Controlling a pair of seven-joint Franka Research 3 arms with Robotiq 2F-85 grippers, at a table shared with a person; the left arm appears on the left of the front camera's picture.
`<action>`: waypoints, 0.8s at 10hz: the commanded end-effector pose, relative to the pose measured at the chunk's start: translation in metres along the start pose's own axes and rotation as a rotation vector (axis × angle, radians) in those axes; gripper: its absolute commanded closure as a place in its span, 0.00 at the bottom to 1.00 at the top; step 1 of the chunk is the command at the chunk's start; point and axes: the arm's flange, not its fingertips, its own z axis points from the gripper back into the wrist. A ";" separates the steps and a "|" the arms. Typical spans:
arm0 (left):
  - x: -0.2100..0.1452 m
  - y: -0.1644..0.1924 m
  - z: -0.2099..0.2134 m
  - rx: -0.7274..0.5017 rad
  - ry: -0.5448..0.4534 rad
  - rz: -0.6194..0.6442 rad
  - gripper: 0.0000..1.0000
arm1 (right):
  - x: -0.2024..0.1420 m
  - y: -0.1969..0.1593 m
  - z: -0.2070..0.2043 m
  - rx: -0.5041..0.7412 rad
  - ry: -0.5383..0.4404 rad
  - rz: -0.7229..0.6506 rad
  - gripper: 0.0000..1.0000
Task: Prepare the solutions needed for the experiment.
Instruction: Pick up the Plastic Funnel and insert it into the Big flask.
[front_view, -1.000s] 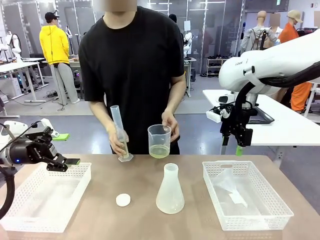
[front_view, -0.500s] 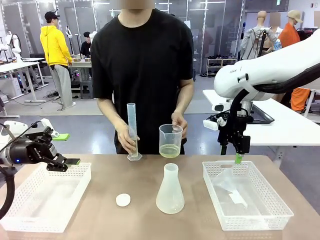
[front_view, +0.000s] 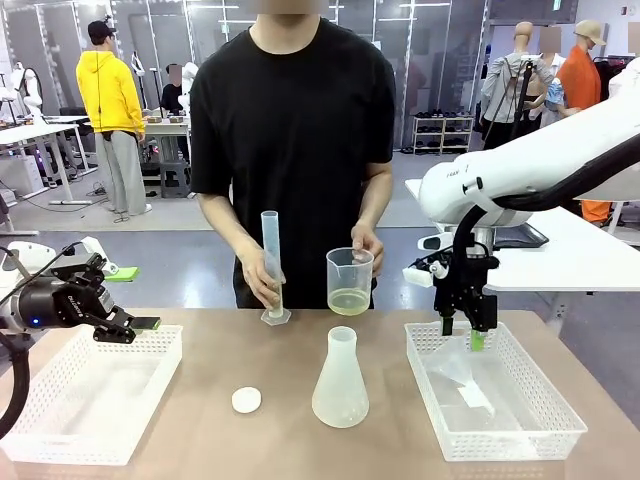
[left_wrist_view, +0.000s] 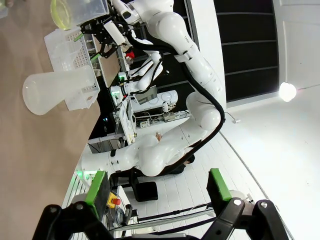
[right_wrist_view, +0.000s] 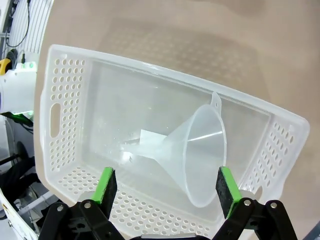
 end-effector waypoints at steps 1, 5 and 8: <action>0.001 -0.002 -0.001 -0.015 -0.004 -0.003 0.00 | 0.002 -0.004 -0.005 0.030 0.001 0.017 0.00; 0.001 -0.002 -0.001 -0.015 -0.004 -0.003 0.00 | 0.003 -0.012 -0.011 0.046 0.015 0.035 0.16; 0.001 -0.002 -0.001 -0.015 -0.004 -0.003 0.00 | 0.004 -0.015 -0.015 0.051 0.022 0.029 0.48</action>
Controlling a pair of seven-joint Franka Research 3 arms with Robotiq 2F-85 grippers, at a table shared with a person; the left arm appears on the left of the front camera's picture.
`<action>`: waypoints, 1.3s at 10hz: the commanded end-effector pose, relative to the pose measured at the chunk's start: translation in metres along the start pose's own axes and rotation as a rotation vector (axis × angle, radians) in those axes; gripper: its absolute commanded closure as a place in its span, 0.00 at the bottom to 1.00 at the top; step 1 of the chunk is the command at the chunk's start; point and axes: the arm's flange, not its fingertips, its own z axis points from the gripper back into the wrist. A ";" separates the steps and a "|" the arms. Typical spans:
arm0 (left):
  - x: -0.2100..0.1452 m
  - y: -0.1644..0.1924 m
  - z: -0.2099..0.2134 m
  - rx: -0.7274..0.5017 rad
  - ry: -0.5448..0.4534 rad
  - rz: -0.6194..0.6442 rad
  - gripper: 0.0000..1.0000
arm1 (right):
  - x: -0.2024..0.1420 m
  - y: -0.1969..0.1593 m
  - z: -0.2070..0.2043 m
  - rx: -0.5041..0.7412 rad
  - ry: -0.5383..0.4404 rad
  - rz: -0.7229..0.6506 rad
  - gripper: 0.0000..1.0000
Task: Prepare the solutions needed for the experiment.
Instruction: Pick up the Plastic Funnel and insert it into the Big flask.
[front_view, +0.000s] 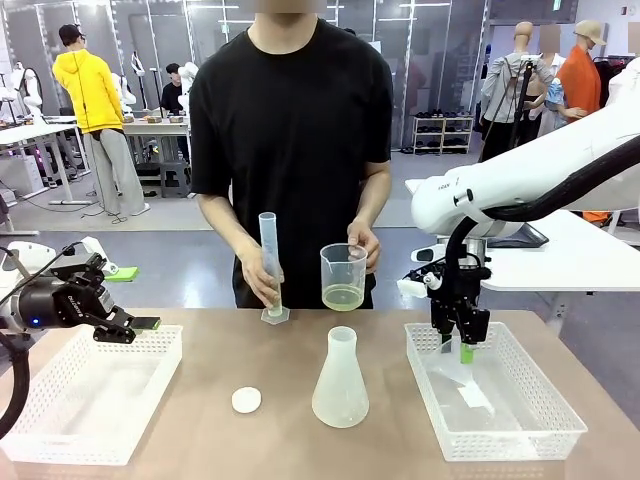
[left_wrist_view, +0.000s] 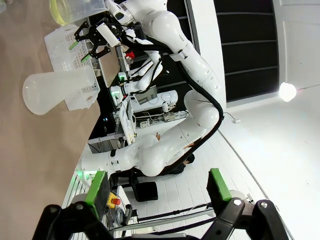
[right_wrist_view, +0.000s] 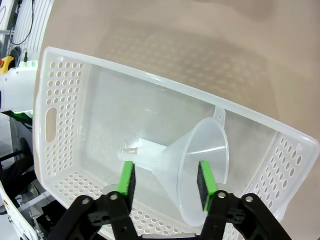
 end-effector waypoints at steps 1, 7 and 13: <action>0.001 -0.002 -0.001 -0.015 -0.004 -0.003 0.00 | -0.001 -0.005 0.001 0.023 0.021 0.008 0.47; 0.001 -0.002 -0.001 -0.015 -0.004 -0.003 0.00 | 0.000 -0.006 -0.003 0.036 0.022 0.021 0.95; 0.001 -0.002 -0.001 -0.015 -0.004 -0.003 0.00 | 0.008 0.017 0.018 -0.036 -0.007 -0.040 1.00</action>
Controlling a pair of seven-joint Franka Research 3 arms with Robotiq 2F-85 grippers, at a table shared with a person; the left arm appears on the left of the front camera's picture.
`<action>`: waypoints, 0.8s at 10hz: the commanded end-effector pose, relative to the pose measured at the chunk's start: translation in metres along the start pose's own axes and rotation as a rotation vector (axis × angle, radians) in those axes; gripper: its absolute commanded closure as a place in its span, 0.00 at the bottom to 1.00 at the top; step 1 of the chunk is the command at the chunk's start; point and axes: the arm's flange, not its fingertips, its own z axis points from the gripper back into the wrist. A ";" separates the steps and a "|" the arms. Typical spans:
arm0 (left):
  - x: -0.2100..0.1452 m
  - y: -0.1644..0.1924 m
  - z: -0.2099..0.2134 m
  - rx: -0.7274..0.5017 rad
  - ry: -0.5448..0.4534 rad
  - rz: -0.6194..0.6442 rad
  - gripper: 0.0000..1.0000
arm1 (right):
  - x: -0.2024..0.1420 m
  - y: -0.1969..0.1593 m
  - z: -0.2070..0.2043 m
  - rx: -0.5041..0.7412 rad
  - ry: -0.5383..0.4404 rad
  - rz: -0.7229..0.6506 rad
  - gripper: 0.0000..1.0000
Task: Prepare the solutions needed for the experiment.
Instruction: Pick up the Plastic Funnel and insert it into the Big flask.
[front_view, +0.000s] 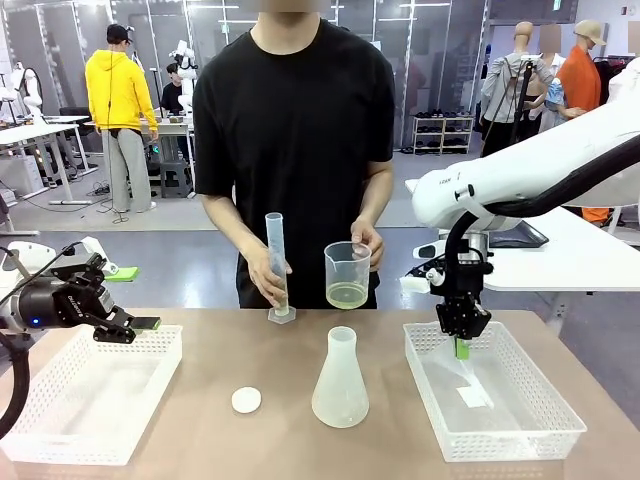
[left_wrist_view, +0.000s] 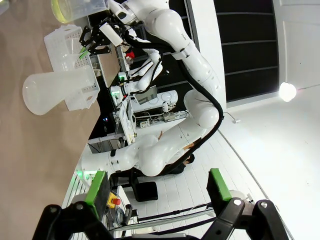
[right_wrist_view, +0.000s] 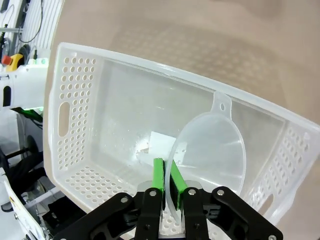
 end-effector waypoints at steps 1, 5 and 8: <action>0.001 -0.002 -0.001 -0.015 -0.004 -0.003 0.00 | 0.014 0.024 0.017 -0.107 -0.019 -0.059 1.00; 0.001 -0.002 -0.001 -0.015 -0.004 -0.003 0.00 | 0.034 0.079 0.059 -0.302 0.016 -0.092 1.00; 0.001 -0.002 -0.001 -0.015 -0.004 -0.003 0.00 | 0.053 0.128 0.091 -0.490 0.074 -0.115 1.00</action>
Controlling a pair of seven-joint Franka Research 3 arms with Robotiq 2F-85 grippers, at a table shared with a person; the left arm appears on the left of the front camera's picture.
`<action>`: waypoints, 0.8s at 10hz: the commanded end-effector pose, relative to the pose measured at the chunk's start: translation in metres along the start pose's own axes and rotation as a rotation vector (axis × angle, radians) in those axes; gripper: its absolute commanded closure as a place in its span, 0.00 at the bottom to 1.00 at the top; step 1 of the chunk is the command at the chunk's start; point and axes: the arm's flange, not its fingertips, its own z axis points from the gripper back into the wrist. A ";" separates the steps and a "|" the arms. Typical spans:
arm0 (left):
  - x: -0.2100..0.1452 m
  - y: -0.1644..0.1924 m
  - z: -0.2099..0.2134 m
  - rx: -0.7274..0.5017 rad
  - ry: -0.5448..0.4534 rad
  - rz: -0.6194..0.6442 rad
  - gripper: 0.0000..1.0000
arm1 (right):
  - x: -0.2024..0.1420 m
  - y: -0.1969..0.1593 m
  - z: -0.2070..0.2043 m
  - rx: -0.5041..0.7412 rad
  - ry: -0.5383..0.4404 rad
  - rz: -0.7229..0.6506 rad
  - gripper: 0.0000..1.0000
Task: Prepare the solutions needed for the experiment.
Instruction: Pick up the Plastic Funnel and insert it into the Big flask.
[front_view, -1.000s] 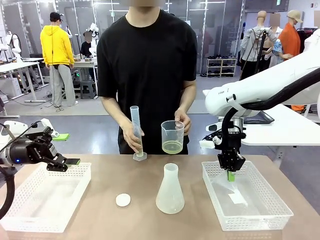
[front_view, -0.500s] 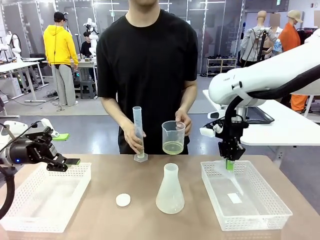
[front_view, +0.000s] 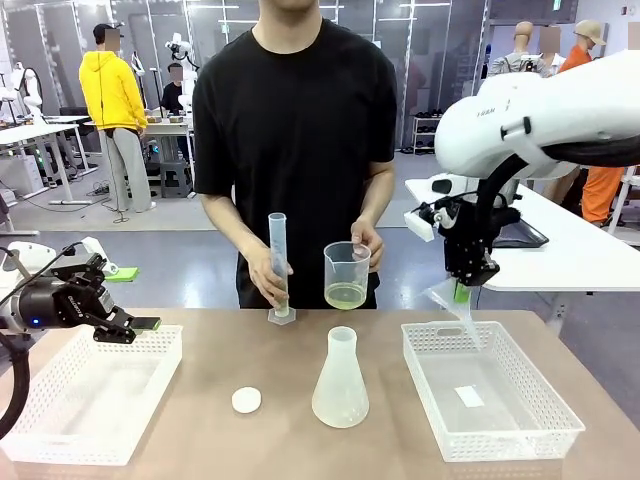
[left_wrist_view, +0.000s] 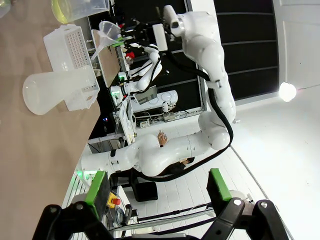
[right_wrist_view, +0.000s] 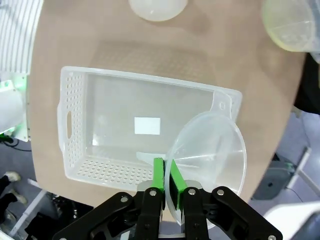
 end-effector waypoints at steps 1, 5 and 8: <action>0.001 -0.002 -0.001 -0.015 -0.004 -0.005 0.00 | 0.010 0.036 0.015 -0.158 0.043 -0.032 1.00; 0.001 -0.002 -0.001 -0.015 -0.004 -0.005 0.00 | 0.024 0.084 0.054 -0.413 0.055 -0.063 1.00; 0.001 -0.002 -0.001 -0.015 -0.004 -0.005 0.00 | 0.025 0.082 0.071 -0.402 0.033 -0.042 1.00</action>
